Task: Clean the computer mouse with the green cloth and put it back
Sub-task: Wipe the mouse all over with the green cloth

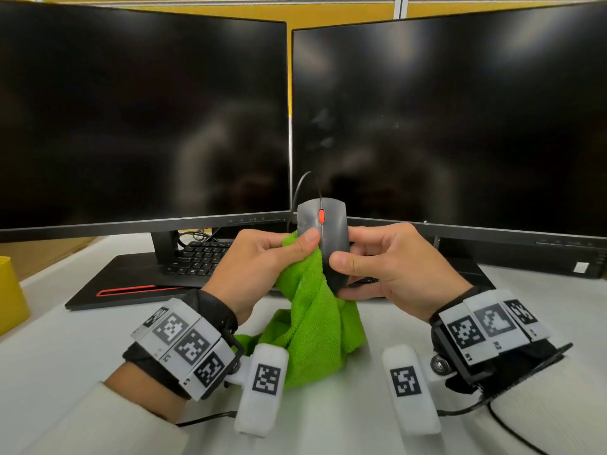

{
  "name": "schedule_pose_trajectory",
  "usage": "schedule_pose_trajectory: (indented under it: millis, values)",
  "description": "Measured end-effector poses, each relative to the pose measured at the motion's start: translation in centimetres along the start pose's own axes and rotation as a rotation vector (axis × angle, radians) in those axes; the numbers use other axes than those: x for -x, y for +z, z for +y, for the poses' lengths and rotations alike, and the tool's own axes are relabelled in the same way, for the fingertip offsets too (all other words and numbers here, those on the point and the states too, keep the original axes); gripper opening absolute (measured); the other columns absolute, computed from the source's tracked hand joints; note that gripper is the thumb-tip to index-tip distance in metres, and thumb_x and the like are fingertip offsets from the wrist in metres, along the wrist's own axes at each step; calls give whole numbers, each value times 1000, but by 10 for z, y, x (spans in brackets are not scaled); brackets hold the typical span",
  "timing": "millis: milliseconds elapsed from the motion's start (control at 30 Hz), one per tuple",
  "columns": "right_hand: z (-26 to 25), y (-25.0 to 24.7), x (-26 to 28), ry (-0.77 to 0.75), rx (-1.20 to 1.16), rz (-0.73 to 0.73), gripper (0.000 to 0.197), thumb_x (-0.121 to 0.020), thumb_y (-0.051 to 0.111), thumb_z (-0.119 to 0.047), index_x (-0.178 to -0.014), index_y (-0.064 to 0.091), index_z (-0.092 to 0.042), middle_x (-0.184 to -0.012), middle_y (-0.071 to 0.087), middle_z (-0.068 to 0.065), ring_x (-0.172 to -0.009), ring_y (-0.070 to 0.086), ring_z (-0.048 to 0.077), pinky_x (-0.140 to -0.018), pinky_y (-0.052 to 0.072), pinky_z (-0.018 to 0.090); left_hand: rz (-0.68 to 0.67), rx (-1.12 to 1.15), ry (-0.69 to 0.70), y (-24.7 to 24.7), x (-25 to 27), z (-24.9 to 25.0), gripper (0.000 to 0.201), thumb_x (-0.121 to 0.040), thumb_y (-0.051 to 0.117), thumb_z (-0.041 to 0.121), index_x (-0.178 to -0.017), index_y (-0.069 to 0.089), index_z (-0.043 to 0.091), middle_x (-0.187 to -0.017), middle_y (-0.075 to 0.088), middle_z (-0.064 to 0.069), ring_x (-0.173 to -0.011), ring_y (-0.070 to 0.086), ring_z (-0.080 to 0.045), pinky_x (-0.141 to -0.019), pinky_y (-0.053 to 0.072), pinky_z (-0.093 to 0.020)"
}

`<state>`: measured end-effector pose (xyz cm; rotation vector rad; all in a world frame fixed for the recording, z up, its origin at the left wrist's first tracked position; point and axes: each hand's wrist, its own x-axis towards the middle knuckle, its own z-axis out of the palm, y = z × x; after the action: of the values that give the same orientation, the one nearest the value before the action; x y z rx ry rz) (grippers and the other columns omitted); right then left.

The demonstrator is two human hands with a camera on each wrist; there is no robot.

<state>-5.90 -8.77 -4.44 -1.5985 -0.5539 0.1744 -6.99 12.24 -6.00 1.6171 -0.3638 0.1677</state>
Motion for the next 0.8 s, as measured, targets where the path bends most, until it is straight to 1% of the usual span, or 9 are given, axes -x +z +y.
schedule_pose_trajectory:
  millis: [67,167,267,333,433,500,633,733,800]
  values:
    - [0,0,0,-3,8,12,47,-70,83,-25,-117,79,-20,-93,59,25,-87,63,35,-84,63,55,-4,-4,2,0,-1,0,59,-86,70,46,-103,76,-10,-105,74,-37,-98,74,-49,-99,56,-63]
    - [1,0,1,-12,20,44,44,-71,83,-23,-114,80,-18,-89,61,25,-85,65,35,-84,63,56,-26,-25,-8,2,-2,-3,56,-93,62,48,-105,77,-5,-104,75,-34,-93,75,-39,-99,55,-64]
    - [2,-2,-1,-22,5,92,32,-80,81,-15,-111,80,-16,-85,62,22,-80,65,29,-81,65,51,-86,24,-33,3,-4,-7,42,-106,54,36,-126,73,4,-124,74,-25,-121,69,-42,-111,48,-62]
    - [1,-3,-1,-23,-10,106,32,-81,79,-16,-113,80,-16,-90,62,27,-80,64,28,-80,65,48,-145,57,-19,3,-3,-7,40,-102,51,22,-136,67,7,-135,70,-22,-131,63,-41,-117,42,-60]
    - [0,-5,0,-13,-18,101,41,-75,80,-26,-116,79,-18,-110,63,41,-96,71,44,-79,64,46,-194,20,65,1,-2,-6,44,-99,54,10,-142,61,7,-140,67,-19,-135,60,-40,-117,41,-62]
    - [-1,-7,1,-10,-18,95,42,-75,78,-26,-116,78,-18,-114,66,37,-103,73,46,-79,64,45,-204,-7,98,-2,-1,-5,49,-97,57,6,-146,57,8,-143,66,-16,-138,58,-37,-118,40,-61]
    - [-1,-13,1,-7,-44,75,39,-79,76,-24,-117,77,-17,-112,69,33,-96,75,35,-79,63,46,-188,-6,88,-5,0,-1,63,-90,60,-2,-151,51,12,-145,66,-10,-139,58,-31,-119,41,-59]
    - [3,-15,0,33,-23,51,32,-89,72,-15,-120,76,-18,-120,67,33,-107,72,45,-81,63,46,-98,41,92,-6,-1,1,75,-81,66,-5,-153,50,13,-140,70,-9,-135,62,-31,-115,46,-57]
    - [6,-13,-1,57,15,26,30,-94,69,-10,-122,75,-19,-120,69,30,-109,71,44,-83,63,48,-23,36,115,-6,-2,3,84,-77,82,-4,-152,51,19,-131,75,-7,-127,68,-29,-109,53,-50]
